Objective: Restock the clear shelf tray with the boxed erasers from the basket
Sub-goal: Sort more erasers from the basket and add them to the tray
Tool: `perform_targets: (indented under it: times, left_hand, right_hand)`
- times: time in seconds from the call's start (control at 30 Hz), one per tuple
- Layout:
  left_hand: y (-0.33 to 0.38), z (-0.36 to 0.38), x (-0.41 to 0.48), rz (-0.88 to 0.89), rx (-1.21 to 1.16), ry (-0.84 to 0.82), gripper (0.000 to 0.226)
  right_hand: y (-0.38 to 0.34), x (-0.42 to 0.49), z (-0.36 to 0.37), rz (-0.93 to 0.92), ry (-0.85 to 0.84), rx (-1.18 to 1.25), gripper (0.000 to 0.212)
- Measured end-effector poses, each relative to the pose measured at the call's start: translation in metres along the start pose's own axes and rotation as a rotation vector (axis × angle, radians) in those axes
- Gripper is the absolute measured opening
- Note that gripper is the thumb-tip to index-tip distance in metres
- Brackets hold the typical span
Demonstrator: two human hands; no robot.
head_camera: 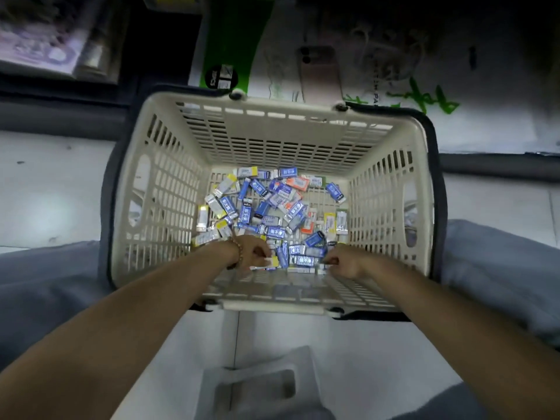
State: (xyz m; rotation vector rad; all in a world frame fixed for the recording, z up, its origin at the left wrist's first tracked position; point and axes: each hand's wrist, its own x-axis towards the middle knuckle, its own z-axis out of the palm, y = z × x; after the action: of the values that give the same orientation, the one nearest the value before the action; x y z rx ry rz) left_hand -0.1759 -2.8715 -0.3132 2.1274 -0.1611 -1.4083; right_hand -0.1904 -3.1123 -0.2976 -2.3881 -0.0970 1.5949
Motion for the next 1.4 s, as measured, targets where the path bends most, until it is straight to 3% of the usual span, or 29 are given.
perform_targets:
  times: [0.2,0.3,0.47,0.7,0.8,1.07,1.17,1.23,1.3,1.4]
  left_hand:
    - [0.002,0.001,0.002,0.013,-0.022,0.075,0.02]
    - [-0.001,0.001,0.004,0.047,-0.013,0.105,0.03]
    - [-0.005,0.0,0.004,0.06,0.039,0.086,0.025]
    - [-0.004,0.0,0.01,0.005,0.125,0.0,0.028]
    - [-0.004,0.003,0.008,0.02,0.1,-0.027,0.027]
    - [-0.007,-0.002,0.005,-0.033,0.118,-0.107,0.032]
    - [-0.012,-0.013,0.0,-0.049,-0.046,0.019,0.034]
    - [-0.011,-0.026,-0.005,-0.046,-0.319,0.111,0.034]
    - [-0.005,-0.037,-0.016,-0.025,-0.695,0.121,0.024]
    - [0.003,-0.046,-0.029,0.03,-0.905,0.162,0.028]
  right_hand:
    - [-0.002,0.004,-0.001,0.01,-0.014,-0.023,0.035]
    - [-0.002,0.001,-0.001,0.013,-0.016,-0.101,0.036]
    - [-0.002,-0.002,0.001,0.009,-0.019,-0.134,0.037]
    - [-0.001,0.004,0.013,0.024,-0.052,-0.109,0.013]
    - [0.0,0.001,0.013,0.014,-0.052,-0.121,0.049]
    - [-0.005,0.002,0.016,-0.019,-0.079,0.018,0.047]
    - [-0.008,0.001,0.014,-0.052,-0.076,0.127,0.029]
    - [-0.015,-0.001,0.005,-0.072,-0.064,0.265,0.029]
    - [-0.028,-0.003,-0.008,-0.077,0.029,0.462,0.025]
    - [-0.058,-0.008,-0.03,-0.145,0.222,0.753,0.034]
